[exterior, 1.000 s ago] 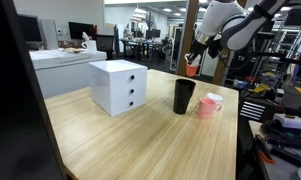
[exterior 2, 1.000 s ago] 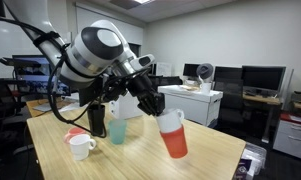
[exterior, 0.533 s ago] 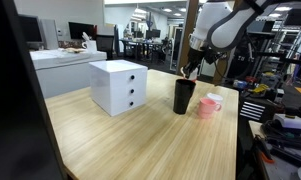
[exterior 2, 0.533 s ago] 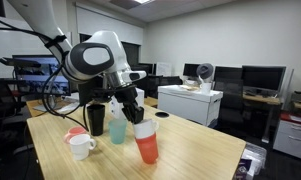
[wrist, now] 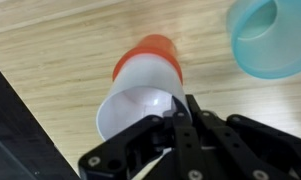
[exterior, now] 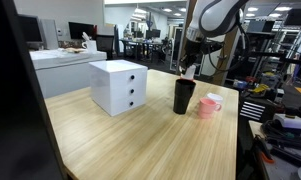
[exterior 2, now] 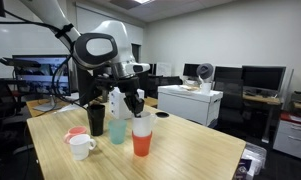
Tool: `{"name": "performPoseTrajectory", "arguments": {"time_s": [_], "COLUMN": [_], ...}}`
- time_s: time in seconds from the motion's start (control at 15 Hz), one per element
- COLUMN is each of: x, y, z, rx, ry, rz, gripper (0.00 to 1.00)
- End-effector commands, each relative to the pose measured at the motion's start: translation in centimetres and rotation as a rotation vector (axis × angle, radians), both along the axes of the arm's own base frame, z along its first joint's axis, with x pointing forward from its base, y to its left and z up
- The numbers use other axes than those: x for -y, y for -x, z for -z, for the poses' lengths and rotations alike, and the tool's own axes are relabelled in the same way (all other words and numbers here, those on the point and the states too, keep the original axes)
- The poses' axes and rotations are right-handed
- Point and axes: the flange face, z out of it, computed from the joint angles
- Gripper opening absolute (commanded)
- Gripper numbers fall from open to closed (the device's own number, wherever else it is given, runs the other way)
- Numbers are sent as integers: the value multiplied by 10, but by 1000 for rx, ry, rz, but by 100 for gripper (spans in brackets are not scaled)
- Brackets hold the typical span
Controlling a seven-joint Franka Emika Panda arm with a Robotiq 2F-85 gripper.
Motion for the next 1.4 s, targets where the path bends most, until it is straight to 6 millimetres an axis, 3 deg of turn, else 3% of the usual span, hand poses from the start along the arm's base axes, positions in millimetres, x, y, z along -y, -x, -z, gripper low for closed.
{"name": "performPoseTrajectory", "arguments": {"time_s": [0.0,0.33,0.8,0.93,1.33], "x": [-5,-4,-11,-24,-60], "y": [1,-4,-29,-41,-77], "z": [-22,-46,-99,-100,-63], "rx": [-9,-31,11,39,2], "ry": [-67,-114,-104,-119,-172], "rz": [-29,-30,-73,-125,-217], "gripper": [6,6,6,6,6]}}
